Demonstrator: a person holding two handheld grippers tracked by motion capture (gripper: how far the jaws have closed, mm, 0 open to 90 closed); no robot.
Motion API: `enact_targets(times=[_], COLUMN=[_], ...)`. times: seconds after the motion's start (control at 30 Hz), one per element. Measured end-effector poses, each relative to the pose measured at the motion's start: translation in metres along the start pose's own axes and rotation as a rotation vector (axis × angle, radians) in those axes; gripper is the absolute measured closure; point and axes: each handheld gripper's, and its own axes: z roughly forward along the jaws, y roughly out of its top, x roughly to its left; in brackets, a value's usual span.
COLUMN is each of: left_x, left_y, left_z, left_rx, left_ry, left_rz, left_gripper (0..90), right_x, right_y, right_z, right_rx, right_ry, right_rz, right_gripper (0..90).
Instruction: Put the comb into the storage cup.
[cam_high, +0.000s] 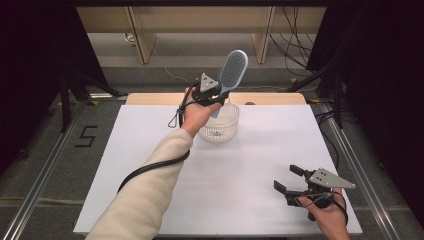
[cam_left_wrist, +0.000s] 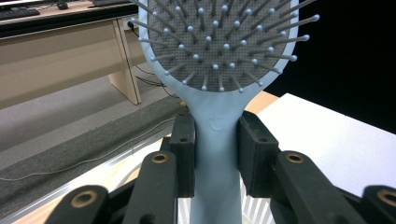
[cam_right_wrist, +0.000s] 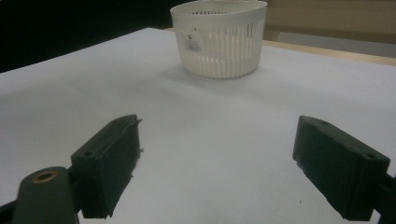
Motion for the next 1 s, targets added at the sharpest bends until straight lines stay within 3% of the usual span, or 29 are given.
enact_targets(times=[1.0], left_x=[0.0010], left_y=[-0.0086], left_z=[0.0038], left_rx=[0.016], left_ry=[-0.032], left_rz=[0.032], left_gripper=[69.5], right_x=[0.0000], right_y=[-0.0001], right_z=[-0.0001], right_rx=[-0.002], right_ry=[-0.001], right_rz=[0.001], right_gripper=[15.7])
